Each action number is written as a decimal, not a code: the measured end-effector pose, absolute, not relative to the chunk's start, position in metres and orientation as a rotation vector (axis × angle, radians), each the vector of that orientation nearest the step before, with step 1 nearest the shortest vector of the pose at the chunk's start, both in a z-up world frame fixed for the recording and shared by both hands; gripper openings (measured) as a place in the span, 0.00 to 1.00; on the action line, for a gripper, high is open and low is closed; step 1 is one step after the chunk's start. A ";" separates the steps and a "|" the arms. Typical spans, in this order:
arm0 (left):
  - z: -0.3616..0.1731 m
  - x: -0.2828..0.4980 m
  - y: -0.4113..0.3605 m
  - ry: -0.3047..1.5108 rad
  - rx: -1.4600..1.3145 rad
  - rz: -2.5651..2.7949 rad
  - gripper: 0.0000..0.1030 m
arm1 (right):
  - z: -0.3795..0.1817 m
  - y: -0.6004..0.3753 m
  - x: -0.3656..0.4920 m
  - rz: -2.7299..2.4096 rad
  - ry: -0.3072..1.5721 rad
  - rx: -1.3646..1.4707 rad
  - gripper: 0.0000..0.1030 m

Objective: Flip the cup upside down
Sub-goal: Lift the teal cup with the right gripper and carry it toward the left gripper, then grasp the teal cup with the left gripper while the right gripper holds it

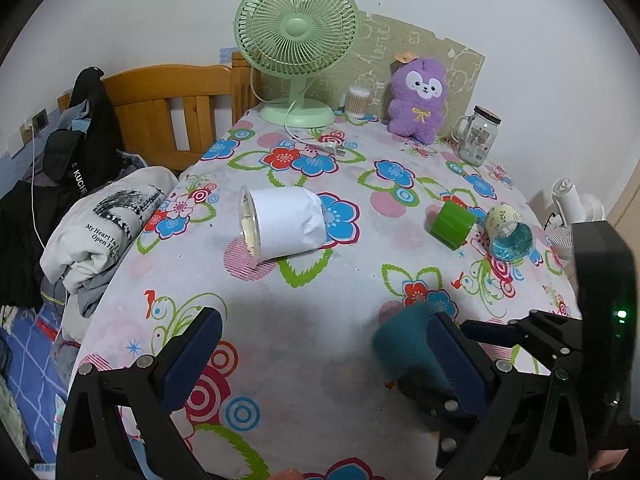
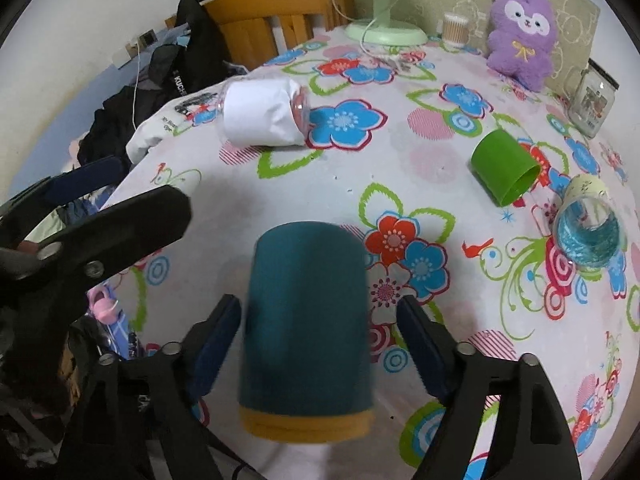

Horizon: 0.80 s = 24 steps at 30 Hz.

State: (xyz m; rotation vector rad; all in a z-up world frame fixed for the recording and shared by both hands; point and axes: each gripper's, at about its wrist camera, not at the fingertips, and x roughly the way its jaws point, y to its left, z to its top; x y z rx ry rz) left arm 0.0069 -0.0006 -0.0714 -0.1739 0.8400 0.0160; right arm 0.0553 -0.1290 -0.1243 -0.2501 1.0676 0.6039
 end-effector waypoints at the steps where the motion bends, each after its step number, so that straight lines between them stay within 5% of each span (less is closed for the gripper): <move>1: -0.071 0.008 -0.001 0.839 -0.174 0.015 1.00 | -0.122 -0.130 0.054 0.605 1.063 -0.251 0.82; 24: -0.077 0.035 -0.047 0.898 -0.165 -0.063 1.00 | -0.084 -0.192 0.031 0.632 1.039 -0.147 0.83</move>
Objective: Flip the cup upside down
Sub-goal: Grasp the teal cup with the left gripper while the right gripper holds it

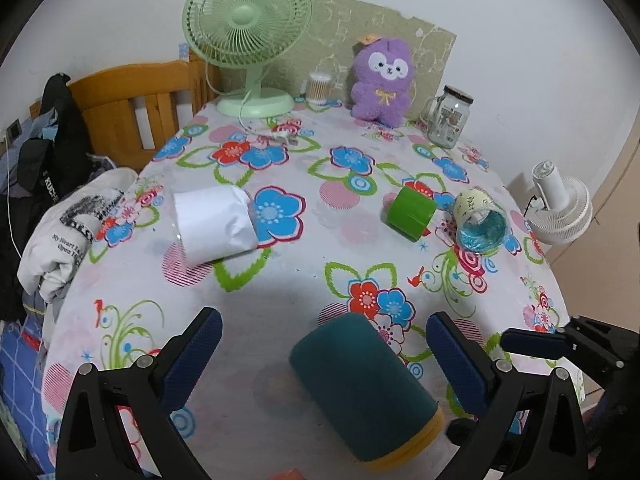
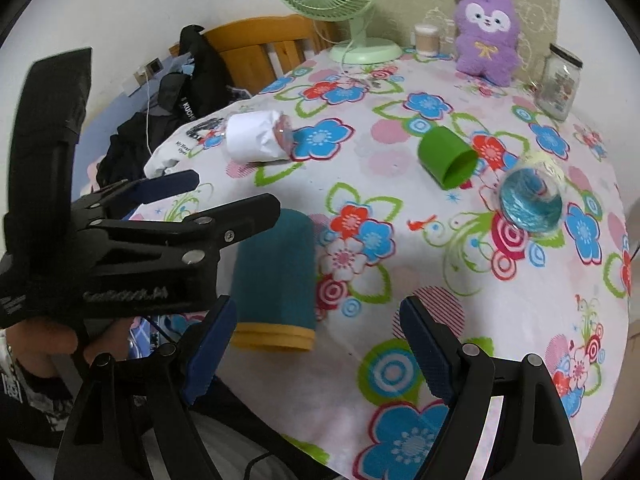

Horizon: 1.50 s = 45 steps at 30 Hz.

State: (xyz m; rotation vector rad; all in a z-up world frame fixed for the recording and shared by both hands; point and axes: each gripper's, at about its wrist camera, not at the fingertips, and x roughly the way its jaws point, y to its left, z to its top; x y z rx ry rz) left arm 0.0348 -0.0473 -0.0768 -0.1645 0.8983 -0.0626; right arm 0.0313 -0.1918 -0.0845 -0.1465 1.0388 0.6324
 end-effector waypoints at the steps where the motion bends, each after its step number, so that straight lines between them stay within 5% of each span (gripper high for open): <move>1: -0.080 0.037 -0.048 0.910 -0.170 -0.058 1.00 | -0.085 -0.195 0.033 0.628 1.043 -0.140 0.83; 21: -0.124 0.064 -0.051 1.076 -0.282 -0.009 0.97 | -0.110 -0.210 0.052 0.627 1.100 -0.083 0.83; 30: -0.128 0.067 -0.051 1.084 -0.308 -0.045 0.68 | -0.113 -0.214 0.054 0.619 1.108 -0.076 0.83; 37: -0.123 0.064 -0.050 1.070 -0.319 -0.053 0.63 | -0.113 -0.215 0.054 0.613 1.107 -0.071 0.83; 41: -0.110 0.062 -0.047 1.029 -0.299 -0.038 0.40 | -0.111 -0.216 0.053 0.611 1.102 -0.068 0.83; 45: -0.101 0.059 -0.043 0.997 -0.287 -0.025 0.41 | -0.110 -0.215 0.051 0.614 1.098 -0.071 0.83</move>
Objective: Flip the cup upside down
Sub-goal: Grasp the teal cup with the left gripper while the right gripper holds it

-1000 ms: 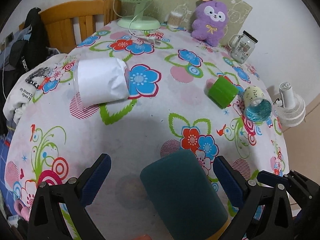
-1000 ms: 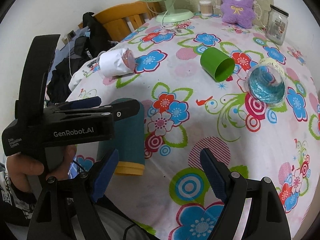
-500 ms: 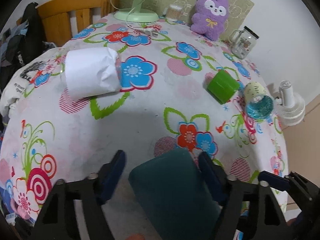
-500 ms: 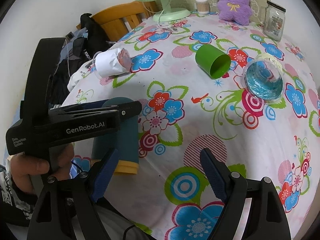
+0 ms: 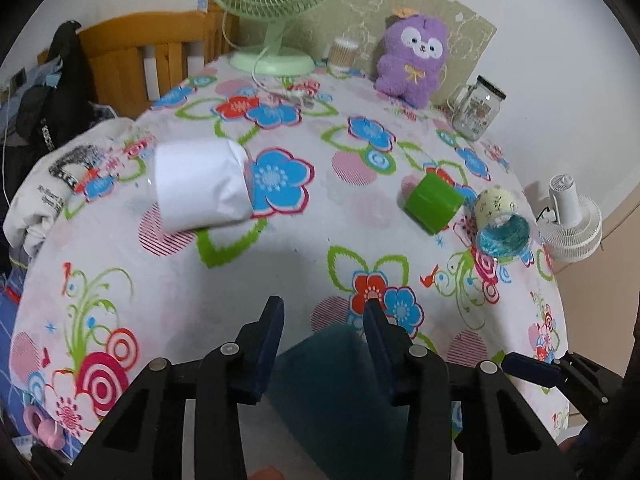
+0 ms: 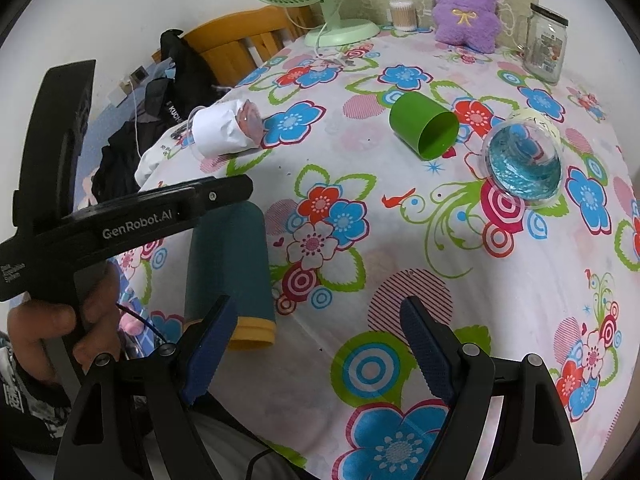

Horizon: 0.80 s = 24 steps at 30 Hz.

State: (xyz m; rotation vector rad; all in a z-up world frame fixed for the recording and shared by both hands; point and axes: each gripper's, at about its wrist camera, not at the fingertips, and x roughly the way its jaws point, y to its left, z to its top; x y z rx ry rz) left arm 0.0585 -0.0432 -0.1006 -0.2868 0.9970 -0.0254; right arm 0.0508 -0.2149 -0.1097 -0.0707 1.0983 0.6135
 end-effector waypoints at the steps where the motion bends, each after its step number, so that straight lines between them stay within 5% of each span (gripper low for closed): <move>1: -0.101 0.058 -0.043 1.000 -0.287 -0.027 0.43 | -0.110 -0.214 0.050 0.614 1.098 -0.073 0.83; 3: -0.104 0.057 -0.042 1.014 -0.304 -0.033 0.45 | -0.110 -0.213 0.049 0.614 1.100 -0.077 0.83; 8: -0.109 0.056 -0.044 1.042 -0.327 -0.040 0.77 | -0.110 -0.212 0.045 0.612 1.103 -0.085 0.83; 15: -0.122 0.060 -0.050 1.088 -0.332 -0.047 0.79 | -0.113 -0.215 0.047 0.605 1.113 -0.083 0.83; 19: -0.125 0.061 -0.052 1.090 -0.326 -0.047 0.66 | -0.115 -0.216 0.049 0.600 1.119 -0.080 0.83; 24: -0.125 0.061 -0.052 1.085 -0.336 -0.064 0.65 | -0.116 -0.218 0.051 0.597 1.121 -0.074 0.83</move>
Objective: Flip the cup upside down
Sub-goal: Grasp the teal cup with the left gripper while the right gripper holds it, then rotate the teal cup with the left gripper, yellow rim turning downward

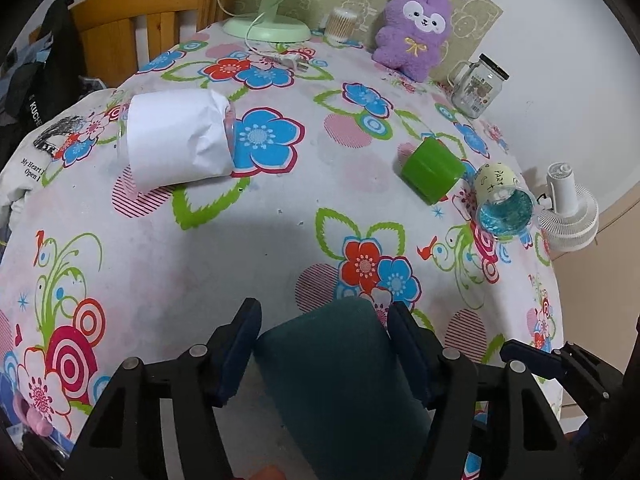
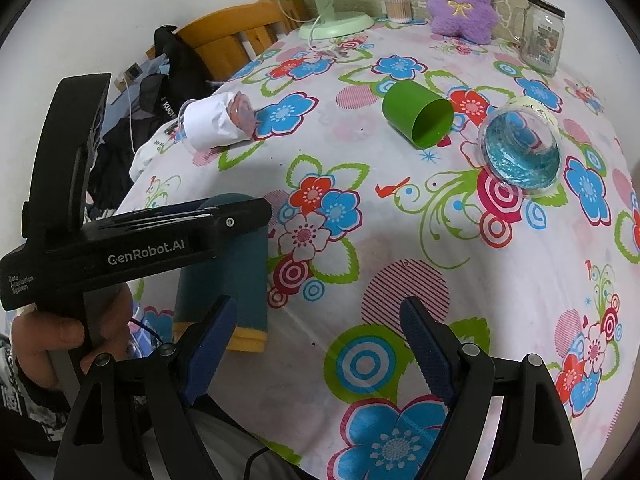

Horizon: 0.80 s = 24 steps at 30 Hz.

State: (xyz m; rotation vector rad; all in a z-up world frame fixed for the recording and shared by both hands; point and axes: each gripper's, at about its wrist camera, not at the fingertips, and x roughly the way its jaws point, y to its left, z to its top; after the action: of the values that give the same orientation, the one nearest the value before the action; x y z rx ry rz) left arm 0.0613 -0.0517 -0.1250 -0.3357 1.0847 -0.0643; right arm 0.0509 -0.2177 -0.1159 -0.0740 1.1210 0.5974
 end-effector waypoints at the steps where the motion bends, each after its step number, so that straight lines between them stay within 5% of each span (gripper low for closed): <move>1: -0.124 0.061 -0.052 1.084 -0.336 -0.066 0.65 | -0.116 -0.218 0.051 0.597 1.120 -0.075 0.83; 4: -0.120 0.060 -0.050 1.068 -0.335 -0.072 0.61 | -0.115 -0.218 0.051 0.598 1.118 -0.076 0.83; 7: -0.110 0.059 -0.049 1.033 -0.311 -0.065 0.36 | -0.115 -0.218 0.051 0.597 1.118 -0.076 0.83; 10: -0.102 0.057 -0.047 1.006 -0.293 -0.057 0.36 | -0.114 -0.216 0.050 0.601 1.116 -0.077 0.83; 13: -0.101 0.055 -0.046 1.003 -0.291 -0.053 0.45 | -0.113 -0.214 0.049 0.603 1.116 -0.082 0.83; 17: -0.107 0.053 -0.045 1.029 -0.328 -0.058 0.84 | -0.112 -0.211 0.047 0.606 1.115 -0.090 0.83; 24: -0.124 0.055 -0.054 1.105 -0.357 -0.068 0.86 | -0.116 -0.212 0.049 0.598 1.124 -0.088 0.83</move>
State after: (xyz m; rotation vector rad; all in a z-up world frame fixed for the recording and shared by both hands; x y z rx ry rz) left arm 0.0554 -0.0537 -0.1245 -0.3571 1.1053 -0.0679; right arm 0.0486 -0.2124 -0.1157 -0.0881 1.1238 0.5981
